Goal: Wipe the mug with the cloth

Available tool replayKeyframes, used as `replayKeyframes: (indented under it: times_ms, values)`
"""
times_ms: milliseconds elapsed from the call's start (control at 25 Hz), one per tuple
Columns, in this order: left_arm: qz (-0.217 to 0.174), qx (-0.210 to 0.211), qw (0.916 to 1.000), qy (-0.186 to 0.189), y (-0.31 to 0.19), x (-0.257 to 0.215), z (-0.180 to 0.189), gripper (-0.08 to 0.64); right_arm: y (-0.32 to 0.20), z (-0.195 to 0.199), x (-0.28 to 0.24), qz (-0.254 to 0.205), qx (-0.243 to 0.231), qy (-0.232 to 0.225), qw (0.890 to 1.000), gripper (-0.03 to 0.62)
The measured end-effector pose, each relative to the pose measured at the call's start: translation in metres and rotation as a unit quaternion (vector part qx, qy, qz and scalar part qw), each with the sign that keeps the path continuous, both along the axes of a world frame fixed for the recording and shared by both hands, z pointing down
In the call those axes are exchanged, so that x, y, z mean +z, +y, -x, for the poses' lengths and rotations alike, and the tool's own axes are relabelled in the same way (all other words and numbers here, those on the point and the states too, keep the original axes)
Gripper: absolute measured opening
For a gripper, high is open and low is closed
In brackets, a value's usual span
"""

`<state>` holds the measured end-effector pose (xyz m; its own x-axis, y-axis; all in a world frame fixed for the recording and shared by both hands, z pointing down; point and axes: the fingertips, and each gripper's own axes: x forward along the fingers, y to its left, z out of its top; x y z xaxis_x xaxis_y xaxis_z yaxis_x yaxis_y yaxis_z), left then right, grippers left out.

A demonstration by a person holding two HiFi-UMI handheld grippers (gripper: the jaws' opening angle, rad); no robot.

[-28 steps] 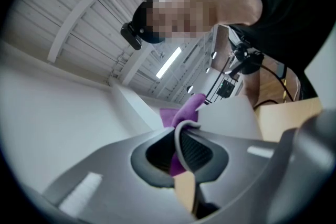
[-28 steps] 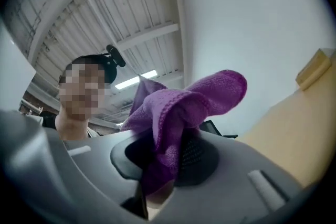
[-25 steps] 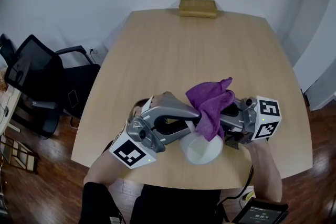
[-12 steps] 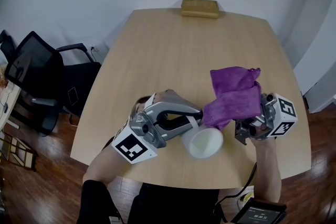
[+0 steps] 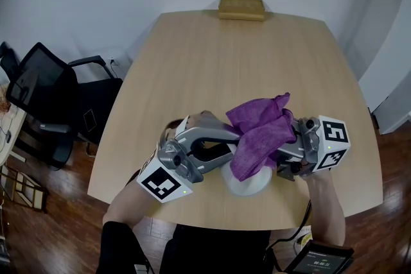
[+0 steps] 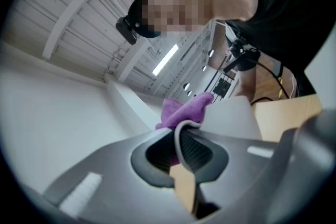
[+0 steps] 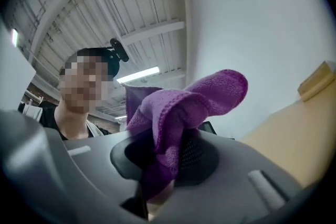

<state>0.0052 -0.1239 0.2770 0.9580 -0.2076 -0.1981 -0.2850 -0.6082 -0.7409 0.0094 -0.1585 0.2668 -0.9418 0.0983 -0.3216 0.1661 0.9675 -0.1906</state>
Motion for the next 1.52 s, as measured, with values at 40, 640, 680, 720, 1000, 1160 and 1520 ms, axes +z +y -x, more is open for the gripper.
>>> replayKeyframes:
  times_ms: [40, 640, 680, 720, 1000, 1160, 1520]
  values:
    - [0.001, -0.002, 1.0000, 0.001, -0.001, 0.000, 0.000, 0.040, -0.001, -0.001, 0.000, -0.001, 0.003, 0.000, 1.000, 0.078]
    - [-0.001, -0.007, 1.0000, 0.006, -0.001, -0.002, 0.000, 0.040, -0.028, 0.012, 0.029, 0.082, 0.034, 0.025, 0.996, 0.078]
    - [0.000, -0.004, 1.0000, 0.006, -0.001, -0.002, 0.001, 0.040, -0.030, 0.014, 0.032, 0.088, 0.032, 0.028, 0.995, 0.078]
    - [0.002, -0.001, 1.0000, 0.006, 0.000, -0.002, 0.001, 0.040, -0.030, 0.016, 0.034, 0.092, 0.030, 0.032, 0.995, 0.078]
    - [0.016, 0.007, 0.9998, 0.010, 0.003, -0.007, -0.006, 0.040, -0.050, 0.016, 0.071, 0.089, 0.112, 0.140, 0.980, 0.078]
    - [0.045, -0.002, 0.9986, 0.028, -0.013, -0.011, 0.009, 0.040, -0.048, -0.024, 0.009, 0.083, 0.096, -0.019, 0.992, 0.078]
    - [0.049, 0.005, 0.9974, 0.053, -0.006, -0.020, 0.012, 0.040, -0.028, 0.006, 0.017, 0.069, 0.056, 0.004, 0.996, 0.077]
